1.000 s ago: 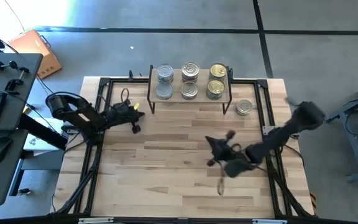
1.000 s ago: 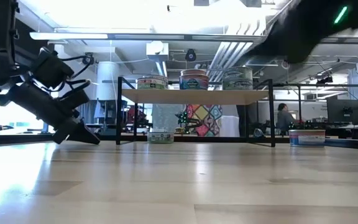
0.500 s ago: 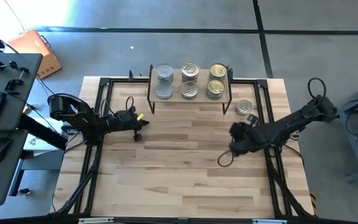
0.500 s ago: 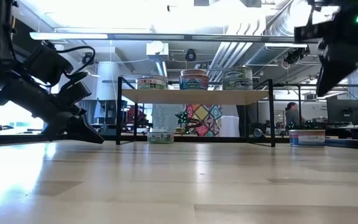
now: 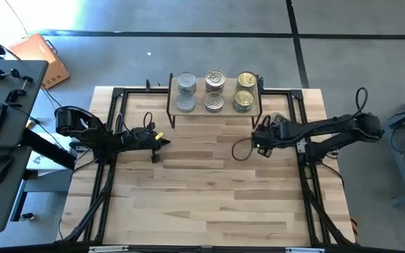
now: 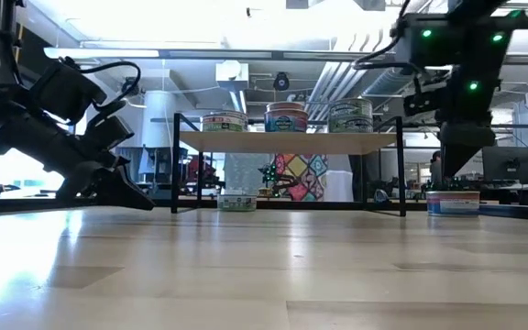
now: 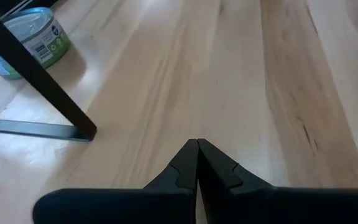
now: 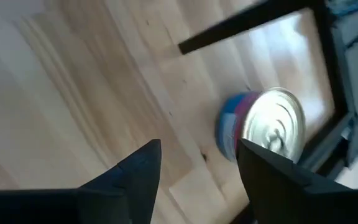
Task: Stack canned seafood by type on shelf
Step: Stack the blue tuna can on top of the other blue tuna can on the shelf
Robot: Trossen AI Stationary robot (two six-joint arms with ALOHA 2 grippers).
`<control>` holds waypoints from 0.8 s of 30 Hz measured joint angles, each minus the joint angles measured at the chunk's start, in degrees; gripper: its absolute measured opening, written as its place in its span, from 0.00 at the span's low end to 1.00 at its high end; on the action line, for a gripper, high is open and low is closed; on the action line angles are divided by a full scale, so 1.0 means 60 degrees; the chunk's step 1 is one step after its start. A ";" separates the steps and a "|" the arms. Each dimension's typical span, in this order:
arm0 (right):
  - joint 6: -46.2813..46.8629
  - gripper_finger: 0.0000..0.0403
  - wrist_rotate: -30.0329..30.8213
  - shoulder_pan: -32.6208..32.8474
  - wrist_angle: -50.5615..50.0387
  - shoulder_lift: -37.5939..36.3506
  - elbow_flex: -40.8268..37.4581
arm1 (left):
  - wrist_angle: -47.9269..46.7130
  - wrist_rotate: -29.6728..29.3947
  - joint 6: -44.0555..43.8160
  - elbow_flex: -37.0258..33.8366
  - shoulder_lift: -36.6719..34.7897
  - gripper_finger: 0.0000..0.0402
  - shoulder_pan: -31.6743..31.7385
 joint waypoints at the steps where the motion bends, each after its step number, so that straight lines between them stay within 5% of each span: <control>1: -0.0405 0.49 -0.0172 -0.0215 0.0137 0.0004 0.0002 | 0.0032 -0.0004 0.0000 0.0000 0.0000 0.00 -0.0022; 11: -0.4818 0.47 -0.0697 -0.0924 0.0303 0.0163 0.0002 | 0.0083 -0.0004 0.0084 0.0000 0.0000 0.00 -0.0298; 24: -0.4768 0.46 -0.0473 -0.2103 -0.0283 0.0922 0.0002 | 0.0257 0.0001 0.0266 0.0011 0.0000 0.00 -0.0306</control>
